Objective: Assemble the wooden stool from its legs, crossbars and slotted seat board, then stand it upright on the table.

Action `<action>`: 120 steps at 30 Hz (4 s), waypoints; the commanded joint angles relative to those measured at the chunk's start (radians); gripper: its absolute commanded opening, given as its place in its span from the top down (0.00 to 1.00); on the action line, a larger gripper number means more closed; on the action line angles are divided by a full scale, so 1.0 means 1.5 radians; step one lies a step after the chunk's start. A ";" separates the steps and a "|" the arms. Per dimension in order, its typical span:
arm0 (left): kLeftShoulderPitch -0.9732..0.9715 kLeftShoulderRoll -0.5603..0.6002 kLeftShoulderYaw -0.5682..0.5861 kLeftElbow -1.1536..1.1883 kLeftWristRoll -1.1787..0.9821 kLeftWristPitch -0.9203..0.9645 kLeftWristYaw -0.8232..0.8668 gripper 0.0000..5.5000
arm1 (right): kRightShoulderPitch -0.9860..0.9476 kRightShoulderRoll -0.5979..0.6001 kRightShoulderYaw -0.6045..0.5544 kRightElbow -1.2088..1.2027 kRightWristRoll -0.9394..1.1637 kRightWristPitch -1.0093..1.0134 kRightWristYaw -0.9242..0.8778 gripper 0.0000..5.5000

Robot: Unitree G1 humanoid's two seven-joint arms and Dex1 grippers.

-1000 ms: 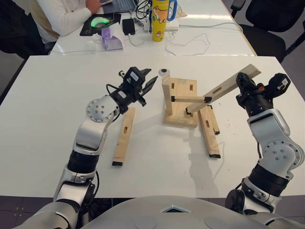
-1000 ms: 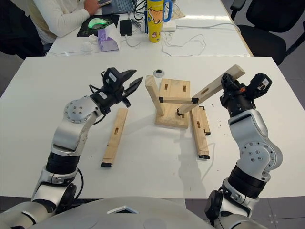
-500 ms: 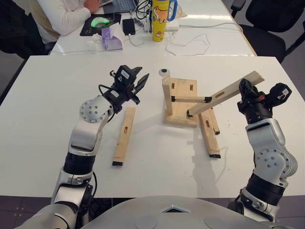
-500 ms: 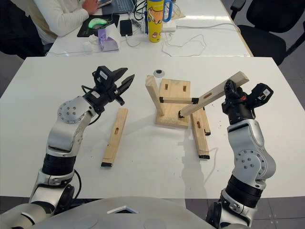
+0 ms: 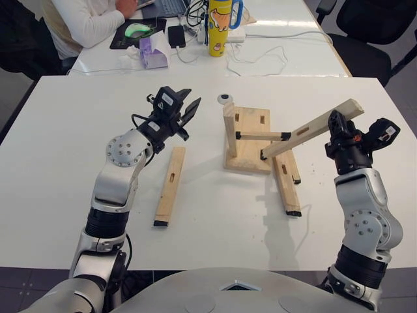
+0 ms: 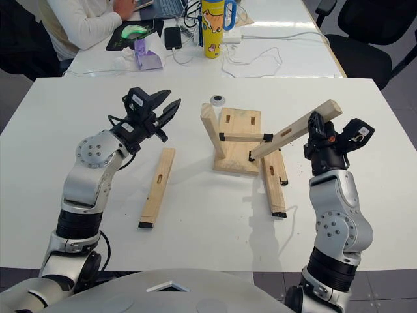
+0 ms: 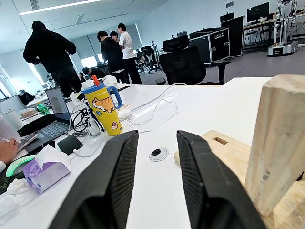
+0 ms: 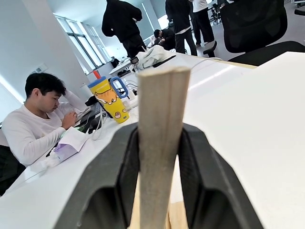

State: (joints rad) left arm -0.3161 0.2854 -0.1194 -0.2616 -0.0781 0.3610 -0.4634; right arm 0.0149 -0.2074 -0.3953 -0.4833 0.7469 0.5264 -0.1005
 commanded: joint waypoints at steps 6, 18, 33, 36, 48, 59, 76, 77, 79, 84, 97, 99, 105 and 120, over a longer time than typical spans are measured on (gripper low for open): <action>-0.008 -0.001 -0.003 -0.007 -0.008 0.000 -0.004 0.73 | 0.042 0.027 0.059 0.093 -0.135 -0.142 0.065 0.81; -0.016 -0.003 -0.007 -0.016 -0.018 0.010 -0.002 0.73 | 0.058 0.000 0.112 0.130 -0.201 -0.212 0.152 0.81; -0.017 -0.015 -0.006 -0.018 -0.030 0.015 0.011 0.73 | 0.079 -0.026 0.137 0.195 -0.240 -0.263 0.210 0.81; -0.026 -0.020 -0.005 -0.023 -0.033 0.019 0.013 0.73 | 0.069 -0.045 0.158 0.188 -0.279 -0.266 0.208 0.81; -0.076 -0.076 -0.011 -0.019 -0.049 0.043 0.052 0.73 | 0.053 -0.089 0.214 0.205 -0.354 -0.241 0.191 0.81; -0.122 -0.133 -0.040 0.113 -0.014 0.015 0.097 0.73 | 0.055 -0.082 0.220 0.215 -0.325 -0.215 0.182 0.81; -0.251 -0.197 -0.133 0.221 0.055 -0.062 0.071 0.73 | 0.057 -0.102 0.315 0.158 -0.360 -0.193 0.193 0.80; -0.260 -0.202 -0.139 0.233 0.060 -0.069 0.066 0.73 | 0.047 -0.106 0.326 0.146 -0.354 -0.179 0.199 0.80; -0.272 -0.210 -0.148 0.255 0.067 -0.080 0.057 0.73 | 0.024 -0.114 0.349 0.124 -0.347 -0.157 0.211 0.80; -0.291 -0.226 -0.151 0.294 0.077 -0.101 0.046 0.73 | -0.009 -0.142 0.406 0.096 -0.352 -0.122 0.251 0.80; -0.317 -0.240 -0.131 0.303 0.069 -0.108 0.042 0.73 | 0.058 -0.152 0.403 0.300 -0.278 -0.048 0.293 0.80; -0.314 -0.240 -0.131 0.299 0.070 -0.107 0.042 0.73 | 0.073 -0.148 0.400 0.301 -0.278 -0.110 0.291 0.80; -0.311 -0.241 -0.129 0.292 0.073 -0.102 0.040 0.73 | 0.121 -0.158 0.394 0.304 -0.178 -0.075 0.328 0.80; -0.296 -0.223 -0.102 0.251 0.072 -0.090 0.044 0.73 | 0.059 -0.127 0.372 0.251 -0.112 -0.142 0.267 0.80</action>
State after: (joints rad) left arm -0.6760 0.0223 -0.2389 0.1873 0.0485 0.2374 -0.3946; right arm 0.0006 -0.4361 -0.0672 -0.1402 0.5984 0.0646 0.1631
